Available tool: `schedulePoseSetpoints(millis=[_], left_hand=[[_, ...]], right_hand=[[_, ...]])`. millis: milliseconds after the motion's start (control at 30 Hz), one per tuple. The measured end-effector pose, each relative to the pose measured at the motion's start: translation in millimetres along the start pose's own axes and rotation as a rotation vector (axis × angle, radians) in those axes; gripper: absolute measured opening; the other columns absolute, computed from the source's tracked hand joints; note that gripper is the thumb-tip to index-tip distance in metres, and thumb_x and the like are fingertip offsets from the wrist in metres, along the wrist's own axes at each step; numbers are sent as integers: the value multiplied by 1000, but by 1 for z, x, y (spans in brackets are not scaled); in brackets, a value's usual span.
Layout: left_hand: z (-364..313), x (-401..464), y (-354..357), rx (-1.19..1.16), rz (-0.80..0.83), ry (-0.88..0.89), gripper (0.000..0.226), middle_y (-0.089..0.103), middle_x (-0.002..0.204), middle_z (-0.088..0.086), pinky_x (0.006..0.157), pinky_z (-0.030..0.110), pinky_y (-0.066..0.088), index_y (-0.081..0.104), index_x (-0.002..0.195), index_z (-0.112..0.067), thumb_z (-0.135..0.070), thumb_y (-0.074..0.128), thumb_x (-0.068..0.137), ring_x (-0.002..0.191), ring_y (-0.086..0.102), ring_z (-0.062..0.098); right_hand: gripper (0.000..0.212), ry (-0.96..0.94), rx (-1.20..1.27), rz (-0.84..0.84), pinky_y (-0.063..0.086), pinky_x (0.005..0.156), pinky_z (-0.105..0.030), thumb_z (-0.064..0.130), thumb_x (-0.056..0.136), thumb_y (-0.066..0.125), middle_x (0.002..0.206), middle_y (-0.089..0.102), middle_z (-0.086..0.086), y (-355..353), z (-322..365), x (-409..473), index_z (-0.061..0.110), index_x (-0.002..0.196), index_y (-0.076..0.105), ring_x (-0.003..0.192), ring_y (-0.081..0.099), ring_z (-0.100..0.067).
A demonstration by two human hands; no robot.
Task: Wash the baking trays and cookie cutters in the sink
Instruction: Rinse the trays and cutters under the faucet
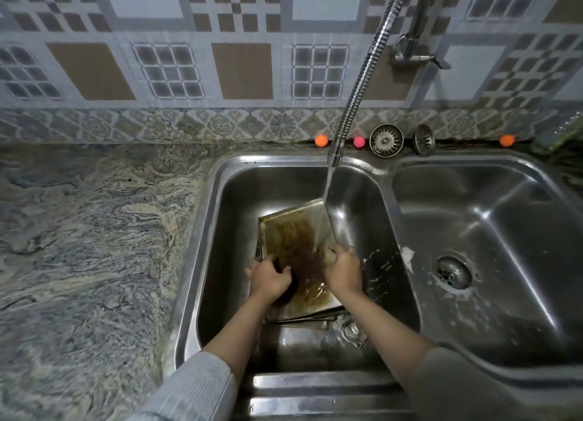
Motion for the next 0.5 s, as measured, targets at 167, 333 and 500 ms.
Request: schedulePoseSetpoints(millis=[167, 333, 500], left_hand=[[7, 3, 5, 64, 2, -10, 55, 28, 147, 12, 111, 36, 29, 45, 139, -21, -38, 60, 88, 137, 23, 35], [9, 5, 6, 170, 3, -4, 62, 20, 154, 10, 115, 46, 24, 36, 143, -24, -41, 59, 88, 139, 16, 37], [11, 9, 9, 188, 24, 4, 65, 11, 158, 7, 116, 49, 21, 34, 145, -25, -44, 60, 88, 142, 12, 37]], right_hand=[[53, -6, 46, 109, 44, 79, -22, -9, 81, 49, 117, 61, -13, 4, -9, 2, 12, 130, 55, 102, 59, -27], [43, -20, -77, 137, 50, 80, -35, -2, 82, 56, 107, 59, -11, -10, -25, 14, 13, 121, 47, 101, 55, -29], [33, 38, -445, 375, 48, 84, -35, 3, 87, 53, 122, 58, -11, -10, -45, 22, 13, 118, 55, 114, 55, -31]])
Point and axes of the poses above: each hand's wrist, its own x-axis towards the middle knuckle, its own y-axis out of the palm, z = x × y, the point moved 6 cm from there along x, towards the middle knuckle
